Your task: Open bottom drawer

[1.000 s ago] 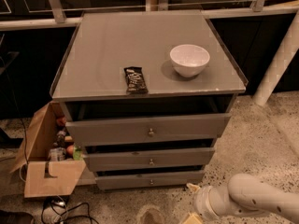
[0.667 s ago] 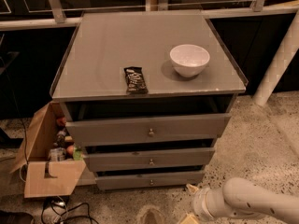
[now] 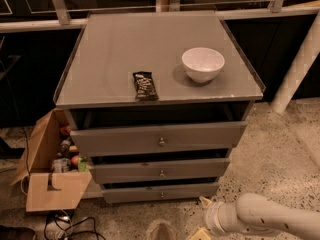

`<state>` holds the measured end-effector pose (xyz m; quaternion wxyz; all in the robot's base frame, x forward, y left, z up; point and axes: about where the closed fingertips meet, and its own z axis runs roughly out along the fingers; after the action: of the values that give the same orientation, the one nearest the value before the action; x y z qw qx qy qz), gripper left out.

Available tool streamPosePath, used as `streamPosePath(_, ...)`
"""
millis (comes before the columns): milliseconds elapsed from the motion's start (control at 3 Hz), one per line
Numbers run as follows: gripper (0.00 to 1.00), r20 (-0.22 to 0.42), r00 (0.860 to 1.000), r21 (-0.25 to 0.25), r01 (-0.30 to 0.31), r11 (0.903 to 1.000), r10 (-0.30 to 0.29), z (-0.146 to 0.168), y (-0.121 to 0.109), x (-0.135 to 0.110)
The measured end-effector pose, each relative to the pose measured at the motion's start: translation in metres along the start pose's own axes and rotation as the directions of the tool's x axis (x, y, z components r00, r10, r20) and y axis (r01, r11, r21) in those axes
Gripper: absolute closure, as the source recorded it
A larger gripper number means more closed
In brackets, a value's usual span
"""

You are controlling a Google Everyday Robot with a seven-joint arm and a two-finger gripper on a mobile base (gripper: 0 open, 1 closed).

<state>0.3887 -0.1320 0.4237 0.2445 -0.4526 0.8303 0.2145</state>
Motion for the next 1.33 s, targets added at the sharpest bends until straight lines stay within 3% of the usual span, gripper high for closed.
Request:
streamPosePath(667, 0.0, 0.049, 0.998, 0.085, 0.026, 0.996, -0.03, 0.05, -0.04, 0.005)
streamPosePath(1000, 0.0, 0.049, 0.998, 0.086, 0.026, 0.996, -0.03, 0.051, -0.04, 0.005)
streamPosePath(1333, 0.0, 0.051, 0.999, 0.122, 0.013, 0.9924, -0.019, 0.083, -0.064, 0.025)
